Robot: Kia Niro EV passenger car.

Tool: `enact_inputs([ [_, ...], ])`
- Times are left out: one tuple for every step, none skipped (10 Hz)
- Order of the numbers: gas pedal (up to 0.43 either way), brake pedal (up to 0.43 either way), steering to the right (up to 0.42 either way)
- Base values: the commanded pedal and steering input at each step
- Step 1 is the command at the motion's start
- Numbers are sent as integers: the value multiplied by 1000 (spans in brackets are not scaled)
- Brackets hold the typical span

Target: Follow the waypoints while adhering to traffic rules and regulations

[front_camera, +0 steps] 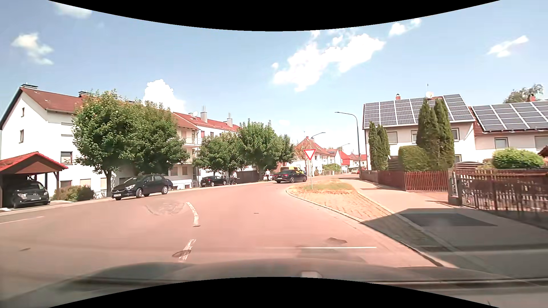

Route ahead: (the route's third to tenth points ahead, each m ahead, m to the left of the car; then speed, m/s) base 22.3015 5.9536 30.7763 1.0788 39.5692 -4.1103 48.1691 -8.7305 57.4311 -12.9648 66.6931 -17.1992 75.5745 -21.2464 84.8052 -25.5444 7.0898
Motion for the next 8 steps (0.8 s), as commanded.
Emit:
enact_inputs([
  [0, 30, -63],
  [0, 24, -63],
  [0, 30, -63],
  [0, 37, -61],
  [0, 49, -58],
  [0, 49, -50],
  [0, 55, -51],
  [0, 67, -53],
])
